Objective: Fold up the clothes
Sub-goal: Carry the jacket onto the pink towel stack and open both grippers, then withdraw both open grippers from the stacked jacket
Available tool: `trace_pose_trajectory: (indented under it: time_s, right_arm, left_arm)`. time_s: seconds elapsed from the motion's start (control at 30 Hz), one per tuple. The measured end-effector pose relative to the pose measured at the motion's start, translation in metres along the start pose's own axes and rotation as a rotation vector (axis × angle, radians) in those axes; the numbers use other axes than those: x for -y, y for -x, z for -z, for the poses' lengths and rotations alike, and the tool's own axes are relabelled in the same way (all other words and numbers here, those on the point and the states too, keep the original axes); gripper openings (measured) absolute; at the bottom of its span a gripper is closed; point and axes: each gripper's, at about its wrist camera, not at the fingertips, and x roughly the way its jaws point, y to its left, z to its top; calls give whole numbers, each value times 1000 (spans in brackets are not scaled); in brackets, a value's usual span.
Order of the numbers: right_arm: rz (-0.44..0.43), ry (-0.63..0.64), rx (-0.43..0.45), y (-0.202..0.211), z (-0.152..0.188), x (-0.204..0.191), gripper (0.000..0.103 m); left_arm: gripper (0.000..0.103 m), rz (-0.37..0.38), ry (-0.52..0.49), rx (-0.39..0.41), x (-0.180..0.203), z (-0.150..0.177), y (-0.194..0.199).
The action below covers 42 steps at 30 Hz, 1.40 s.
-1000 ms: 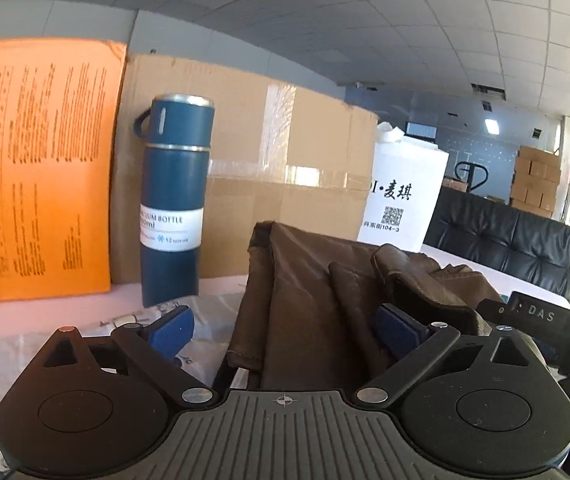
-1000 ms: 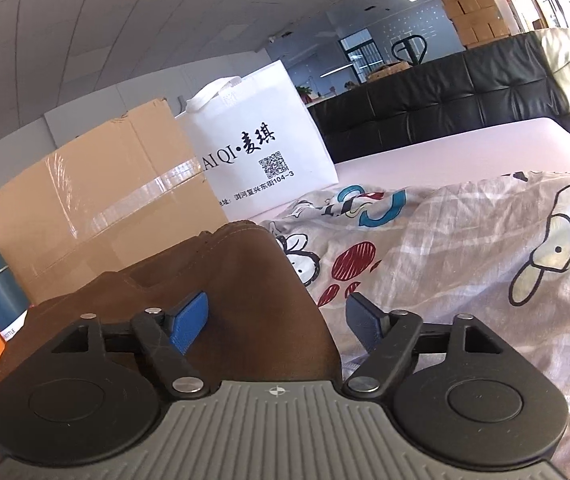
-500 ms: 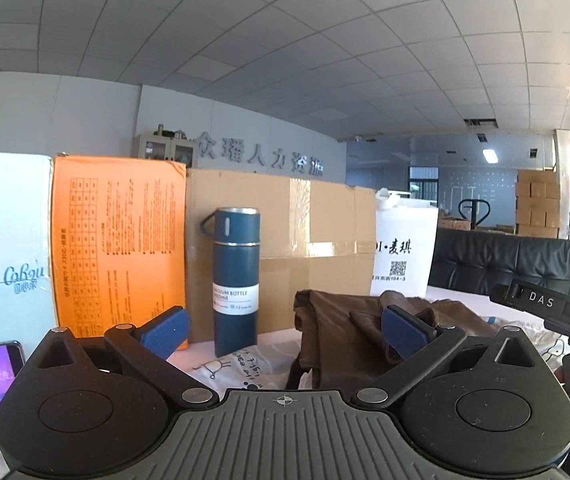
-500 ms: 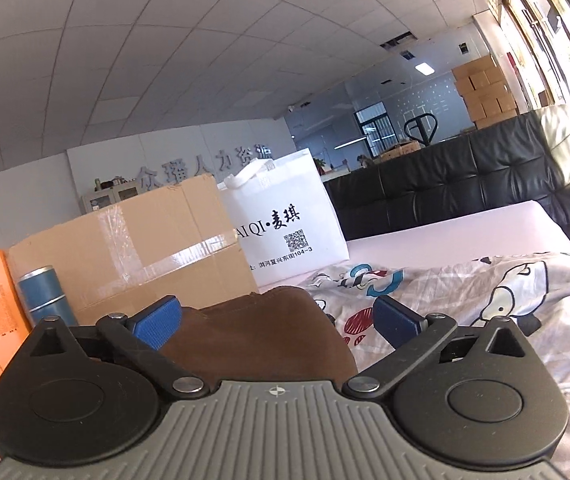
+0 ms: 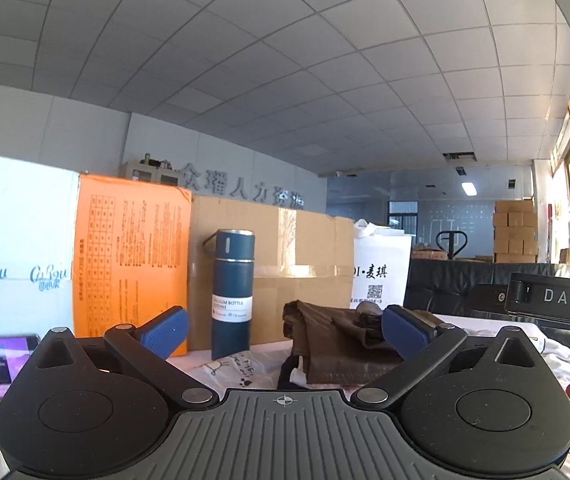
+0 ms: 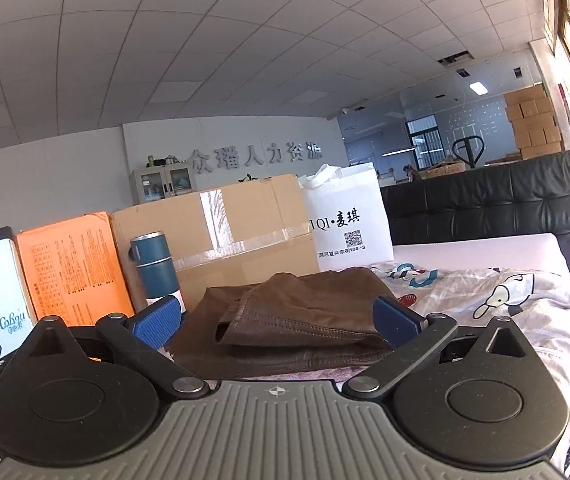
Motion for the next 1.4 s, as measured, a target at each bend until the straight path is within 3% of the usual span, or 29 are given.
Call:
trace_pose_trajectory:
  time_s: [0.13,0.4,0.6,0.73,0.93,1.03,1.23,1.4]
  right_arm:
    - [92,18,19,12,14,-12,103]
    - [251,39,58,9,45,-23,103]
    - [255,103,96,6,56,-29,103]
    - [258,108,76,0,57,-28,103]
    - [293,234,217,13,60,-44,103]
    - [291,253,217,13,61,-45,103]
    - [314,265,209,11,63,-47,103]
    - [321,181,259,22,62,-35,103]
  left_arm:
    - [103,29,37,-39,-13,9,-1]
    - [103,-139,28,6,-23,18,2]
    - [103,-163,15,0,-26,22,1]
    - [103,-170,1,14,-25,23,3]
    - [103,-167,-47,49,-17,23,8]
    - [103,-162,-70,53,-12,24,9]
    - [103,-173,-76,41,-11,24,8]
    - [103,-189,-91,58,-9,24,10]
